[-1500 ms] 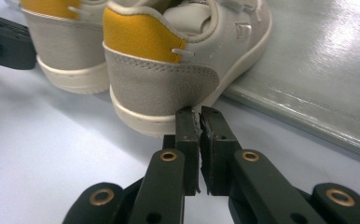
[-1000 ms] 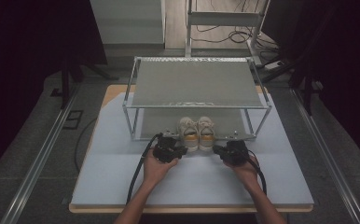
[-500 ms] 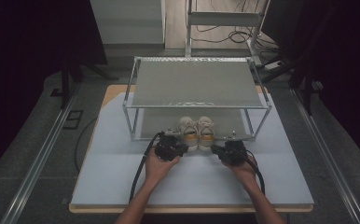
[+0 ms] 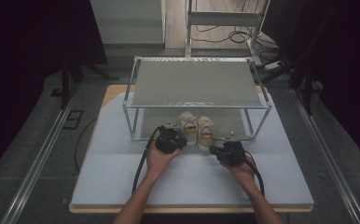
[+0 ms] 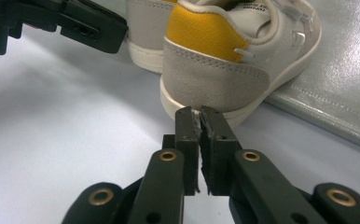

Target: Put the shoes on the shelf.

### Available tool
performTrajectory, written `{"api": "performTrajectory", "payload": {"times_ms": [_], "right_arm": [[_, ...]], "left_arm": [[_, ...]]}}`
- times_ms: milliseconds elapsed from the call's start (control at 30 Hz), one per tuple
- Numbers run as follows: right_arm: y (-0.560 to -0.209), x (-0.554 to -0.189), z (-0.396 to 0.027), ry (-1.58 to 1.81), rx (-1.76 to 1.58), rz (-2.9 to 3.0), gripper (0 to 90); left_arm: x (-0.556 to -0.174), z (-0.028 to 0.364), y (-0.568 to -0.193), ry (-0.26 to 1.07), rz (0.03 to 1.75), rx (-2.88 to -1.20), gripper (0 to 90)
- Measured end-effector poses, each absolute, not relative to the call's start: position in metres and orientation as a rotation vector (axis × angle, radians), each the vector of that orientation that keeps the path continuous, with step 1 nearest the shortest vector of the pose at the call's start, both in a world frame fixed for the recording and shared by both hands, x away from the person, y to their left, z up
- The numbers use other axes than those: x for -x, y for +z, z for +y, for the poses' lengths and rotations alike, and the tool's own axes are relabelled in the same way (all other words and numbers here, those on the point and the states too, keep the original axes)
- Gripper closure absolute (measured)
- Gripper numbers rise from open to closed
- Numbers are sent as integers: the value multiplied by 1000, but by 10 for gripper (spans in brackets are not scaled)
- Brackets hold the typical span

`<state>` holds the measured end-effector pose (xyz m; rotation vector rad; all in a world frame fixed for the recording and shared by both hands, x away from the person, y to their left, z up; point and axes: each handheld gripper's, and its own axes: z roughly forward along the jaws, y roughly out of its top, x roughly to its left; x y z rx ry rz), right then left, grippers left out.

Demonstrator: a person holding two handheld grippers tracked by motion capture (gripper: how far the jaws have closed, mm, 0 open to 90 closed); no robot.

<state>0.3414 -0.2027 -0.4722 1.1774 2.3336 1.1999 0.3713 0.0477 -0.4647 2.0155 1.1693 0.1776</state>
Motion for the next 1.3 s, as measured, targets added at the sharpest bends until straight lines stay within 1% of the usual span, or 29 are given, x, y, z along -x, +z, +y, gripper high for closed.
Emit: {"api": "performTrajectory", "payload": {"times_ms": [100, 200, 600, 1000, 1300], "right_arm": [[-473, -343, -201, 1203, -1181, 2328, 884], [-474, -346, -201, 1198, -1195, 2310, 891], [-479, -362, -195, 1158, -1210, 2237, 891], [-480, -376, -192, 1142, -1231, 2220, 891], [-482, -380, -191, 1149, -1243, 2211, 891]], "left_arm": [[-372, 48, -465, 178, 1176, -2014, 812], [-372, 47, -465, 185, 1172, -2015, 801], [-372, 47, -465, 187, 1177, -2010, 800], [-372, 46, -465, 198, 1181, -2015, 826], [-370, 36, -463, 191, 1141, -2039, 827]]}}
